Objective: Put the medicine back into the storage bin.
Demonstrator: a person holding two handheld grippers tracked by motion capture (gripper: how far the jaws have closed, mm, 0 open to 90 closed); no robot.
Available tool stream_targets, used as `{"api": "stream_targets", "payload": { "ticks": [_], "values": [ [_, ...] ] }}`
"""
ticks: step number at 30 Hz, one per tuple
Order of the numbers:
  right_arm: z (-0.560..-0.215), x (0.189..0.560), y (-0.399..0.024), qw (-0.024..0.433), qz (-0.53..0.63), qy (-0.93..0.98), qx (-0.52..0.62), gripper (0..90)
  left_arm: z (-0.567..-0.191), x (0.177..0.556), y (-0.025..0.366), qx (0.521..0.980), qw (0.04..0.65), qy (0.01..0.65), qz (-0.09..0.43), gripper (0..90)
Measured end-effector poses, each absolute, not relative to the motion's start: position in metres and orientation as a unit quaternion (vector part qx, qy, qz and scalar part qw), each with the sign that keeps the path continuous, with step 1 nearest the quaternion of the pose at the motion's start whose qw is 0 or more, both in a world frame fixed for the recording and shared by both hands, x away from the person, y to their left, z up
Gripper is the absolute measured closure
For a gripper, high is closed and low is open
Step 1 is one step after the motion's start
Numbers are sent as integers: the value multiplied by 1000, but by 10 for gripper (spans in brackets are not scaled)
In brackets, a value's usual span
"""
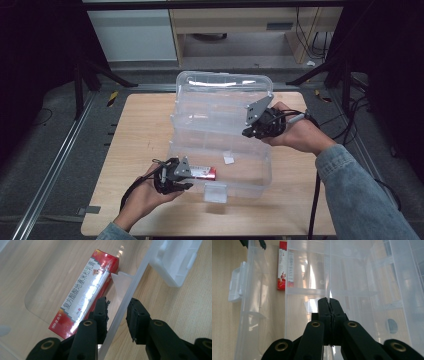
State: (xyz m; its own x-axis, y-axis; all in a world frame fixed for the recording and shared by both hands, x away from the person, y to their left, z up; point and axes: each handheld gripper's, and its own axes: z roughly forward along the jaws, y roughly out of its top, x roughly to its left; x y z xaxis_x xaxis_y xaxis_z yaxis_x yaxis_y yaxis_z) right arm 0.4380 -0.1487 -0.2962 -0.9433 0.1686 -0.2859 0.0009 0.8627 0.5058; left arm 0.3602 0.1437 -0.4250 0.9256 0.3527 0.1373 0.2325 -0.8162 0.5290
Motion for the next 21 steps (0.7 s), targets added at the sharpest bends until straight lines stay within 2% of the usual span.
{"api": "stream_targets", "payload": {
  "ticks": [21],
  "values": [
    [-305, 408, -153, 162, 272, 947, 43, 900, -425, 360, 143, 946, 261, 152, 118, 699]
  ]
}}
